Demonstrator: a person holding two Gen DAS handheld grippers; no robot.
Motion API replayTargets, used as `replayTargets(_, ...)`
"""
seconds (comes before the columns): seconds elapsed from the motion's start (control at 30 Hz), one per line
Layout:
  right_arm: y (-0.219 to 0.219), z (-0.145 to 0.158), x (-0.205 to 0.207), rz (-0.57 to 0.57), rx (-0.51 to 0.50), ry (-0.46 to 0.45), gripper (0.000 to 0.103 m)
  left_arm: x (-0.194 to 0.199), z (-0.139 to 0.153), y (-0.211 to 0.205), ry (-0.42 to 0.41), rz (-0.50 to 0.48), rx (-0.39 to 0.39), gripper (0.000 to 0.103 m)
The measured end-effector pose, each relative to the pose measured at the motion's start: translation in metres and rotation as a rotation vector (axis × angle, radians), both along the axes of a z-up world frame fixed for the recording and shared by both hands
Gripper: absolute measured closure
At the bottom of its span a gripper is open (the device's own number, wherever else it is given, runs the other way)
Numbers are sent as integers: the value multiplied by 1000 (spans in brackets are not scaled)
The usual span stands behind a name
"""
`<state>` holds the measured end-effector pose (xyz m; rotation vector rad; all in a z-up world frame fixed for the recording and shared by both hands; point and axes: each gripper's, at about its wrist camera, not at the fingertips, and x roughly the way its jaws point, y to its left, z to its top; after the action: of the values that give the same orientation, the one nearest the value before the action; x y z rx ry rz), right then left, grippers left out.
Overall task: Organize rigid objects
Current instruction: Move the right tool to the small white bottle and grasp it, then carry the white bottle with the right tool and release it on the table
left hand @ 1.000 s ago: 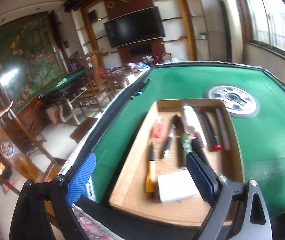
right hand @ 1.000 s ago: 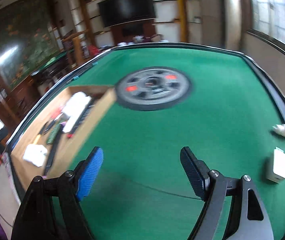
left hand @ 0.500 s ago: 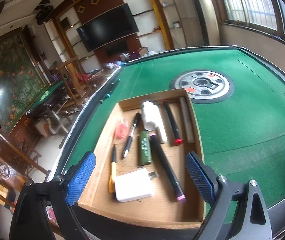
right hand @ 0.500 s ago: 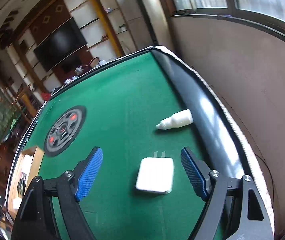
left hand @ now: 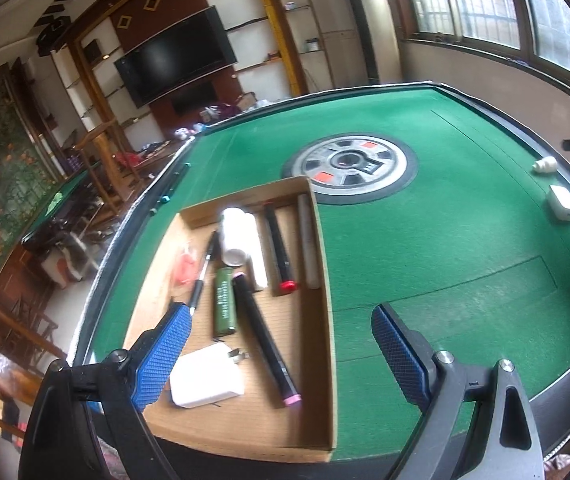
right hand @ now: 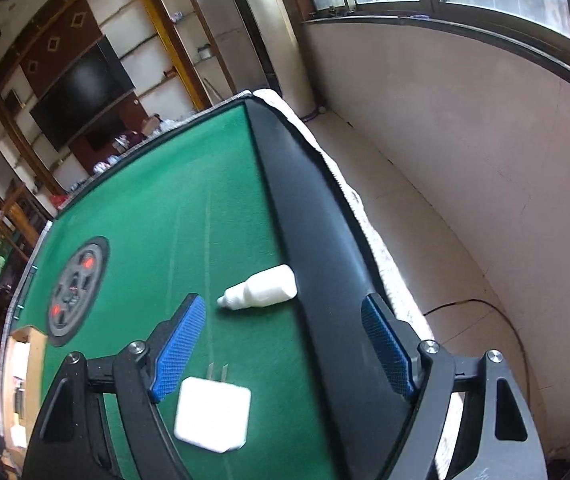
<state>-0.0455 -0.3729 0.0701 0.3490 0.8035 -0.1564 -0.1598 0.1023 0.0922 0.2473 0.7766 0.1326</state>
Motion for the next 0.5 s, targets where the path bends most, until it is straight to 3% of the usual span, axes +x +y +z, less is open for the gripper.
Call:
replayTargets(0.2, 9, -21, 49, 14, -25, 89, 25, -3, -1, -8, -1, -28, -6, 9)
replayTargets(0.27, 14, -27, 59, 5, -40, 116, 42, -3, -1, -8, 2, -29, -10, 9)
replayTargets(0.3, 16, -30, 64, -1, -47, 135, 61, -3, -2, -8, 6, -29, -13, 9)
replayTargets(0.33, 21, -29, 67, -10, -82, 131, 71, -2, -3, -8, 9, -28, -14, 9)
replayTargets(0.43, 35, -34, 72, 46, -46, 162, 85, 1, -7, -6, 22, -27, -29, 9)
replayTargets(0.5, 48, -37, 71, 92, -57, 172, 86, 1, -9, -5, 28, -26, -40, 9)
